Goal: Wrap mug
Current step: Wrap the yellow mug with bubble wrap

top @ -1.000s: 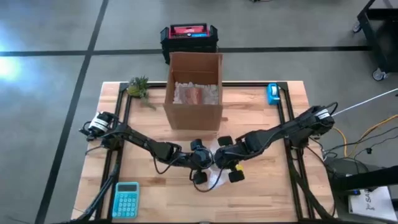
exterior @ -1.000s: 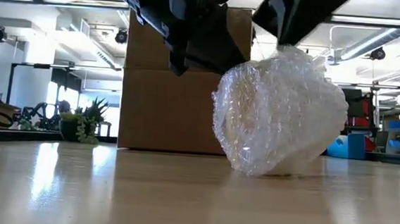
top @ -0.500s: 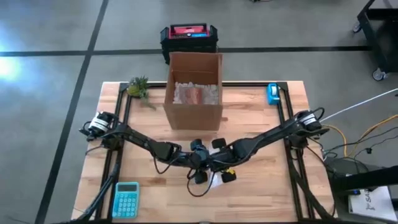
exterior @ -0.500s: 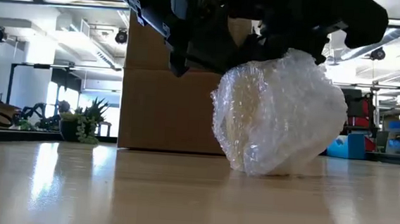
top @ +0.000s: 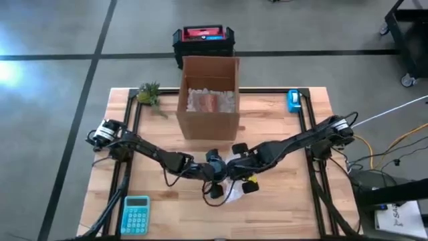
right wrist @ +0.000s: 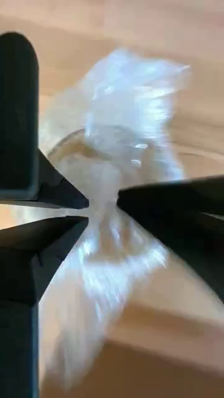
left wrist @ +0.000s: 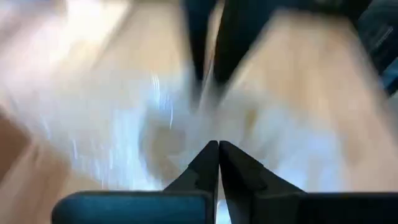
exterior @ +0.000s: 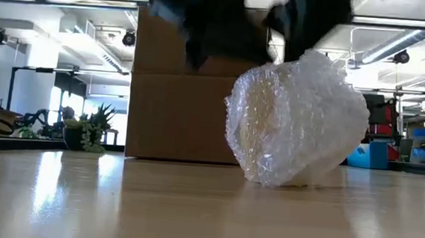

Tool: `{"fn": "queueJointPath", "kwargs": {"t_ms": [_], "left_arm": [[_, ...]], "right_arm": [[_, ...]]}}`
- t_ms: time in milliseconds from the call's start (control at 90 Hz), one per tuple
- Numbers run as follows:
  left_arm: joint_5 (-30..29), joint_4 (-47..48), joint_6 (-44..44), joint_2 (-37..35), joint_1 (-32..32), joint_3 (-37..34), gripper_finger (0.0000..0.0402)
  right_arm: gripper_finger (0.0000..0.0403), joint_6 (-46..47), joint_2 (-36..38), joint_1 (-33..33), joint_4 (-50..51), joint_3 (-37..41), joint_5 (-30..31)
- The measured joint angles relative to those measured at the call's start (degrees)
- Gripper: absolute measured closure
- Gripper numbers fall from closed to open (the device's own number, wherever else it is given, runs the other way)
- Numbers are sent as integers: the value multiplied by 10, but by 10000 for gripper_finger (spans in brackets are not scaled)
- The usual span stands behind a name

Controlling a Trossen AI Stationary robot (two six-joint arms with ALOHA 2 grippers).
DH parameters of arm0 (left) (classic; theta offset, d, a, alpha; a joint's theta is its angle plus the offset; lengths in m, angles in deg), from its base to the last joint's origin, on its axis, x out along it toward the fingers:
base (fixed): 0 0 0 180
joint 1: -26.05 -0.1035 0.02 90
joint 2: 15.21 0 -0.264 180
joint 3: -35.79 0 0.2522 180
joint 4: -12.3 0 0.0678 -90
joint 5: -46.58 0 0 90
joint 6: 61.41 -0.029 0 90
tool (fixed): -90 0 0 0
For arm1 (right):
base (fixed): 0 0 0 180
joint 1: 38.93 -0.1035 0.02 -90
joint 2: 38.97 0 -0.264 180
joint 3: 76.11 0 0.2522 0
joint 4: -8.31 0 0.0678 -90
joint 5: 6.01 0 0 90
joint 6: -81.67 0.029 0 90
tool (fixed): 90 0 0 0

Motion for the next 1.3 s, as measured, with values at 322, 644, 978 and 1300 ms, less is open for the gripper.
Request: {"fn": "queueJointPath", "kwargs": {"t_ms": [322,644,978,1300], "left_arm": [[4,4,0,-3,0,2,402],[4,1,0,-31,3,2,402],[23,-1,-10,-49,12,3,402],[11,-70,-61,-47,7,3,402]], "right_arm": [[384,3,8,0,12,8,18],[384,7,29,3,82,11,75],[384,25,39,2,78,80,74],[384,56,40,3,-17,178,56]]}}
